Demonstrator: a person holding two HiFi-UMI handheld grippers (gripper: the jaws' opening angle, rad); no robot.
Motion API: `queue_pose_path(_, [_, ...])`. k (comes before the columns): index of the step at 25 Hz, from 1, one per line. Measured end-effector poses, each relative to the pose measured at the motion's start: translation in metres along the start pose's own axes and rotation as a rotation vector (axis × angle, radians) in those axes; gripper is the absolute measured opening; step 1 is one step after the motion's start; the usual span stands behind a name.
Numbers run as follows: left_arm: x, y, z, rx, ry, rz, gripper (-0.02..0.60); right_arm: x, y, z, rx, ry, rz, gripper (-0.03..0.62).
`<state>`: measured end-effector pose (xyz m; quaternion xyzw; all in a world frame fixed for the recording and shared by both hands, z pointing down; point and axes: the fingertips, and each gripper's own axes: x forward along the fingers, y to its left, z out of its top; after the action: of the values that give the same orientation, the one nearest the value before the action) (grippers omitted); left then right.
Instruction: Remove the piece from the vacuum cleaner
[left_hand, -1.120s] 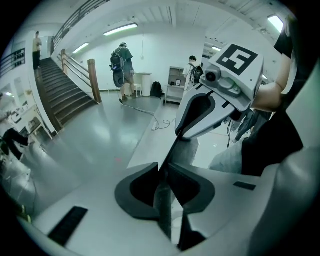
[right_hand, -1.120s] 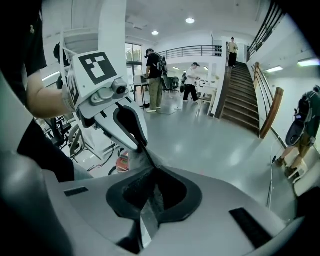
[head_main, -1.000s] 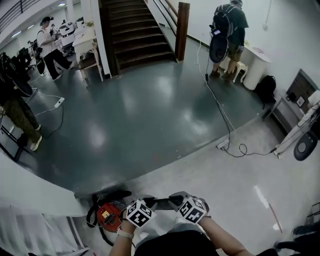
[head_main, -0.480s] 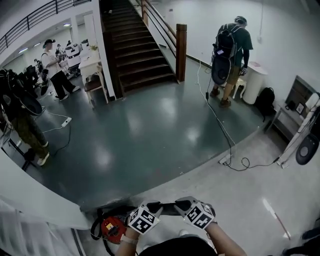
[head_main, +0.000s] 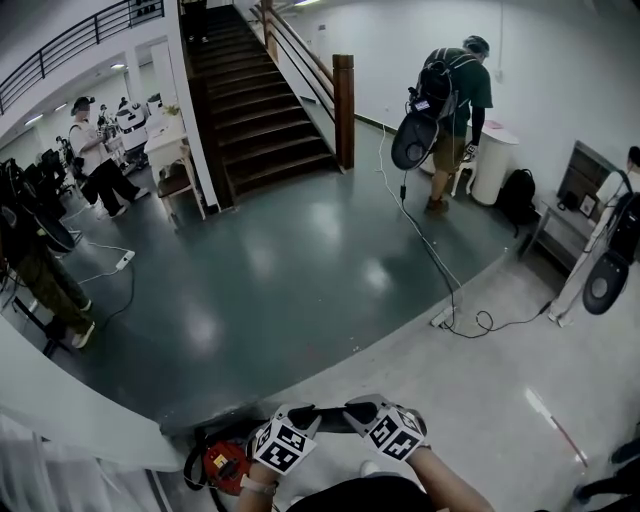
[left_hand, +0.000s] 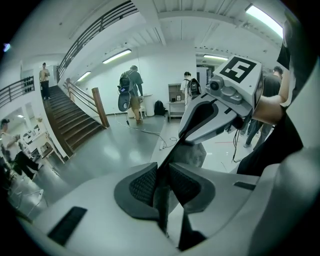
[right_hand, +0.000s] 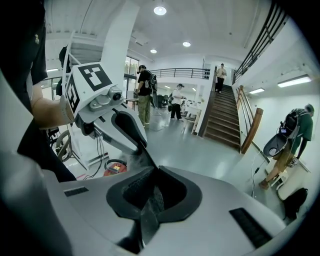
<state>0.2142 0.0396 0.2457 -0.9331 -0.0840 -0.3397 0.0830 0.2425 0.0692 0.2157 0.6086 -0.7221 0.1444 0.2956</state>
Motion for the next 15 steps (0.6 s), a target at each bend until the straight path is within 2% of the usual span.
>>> queue_pose_path(15, [0.015, -0.004, 0.009, 0.008, 0.01, 0.002, 0.077, -0.005, -0.011, -0.012, -0.014, -0.008, -0.007, 0.046])
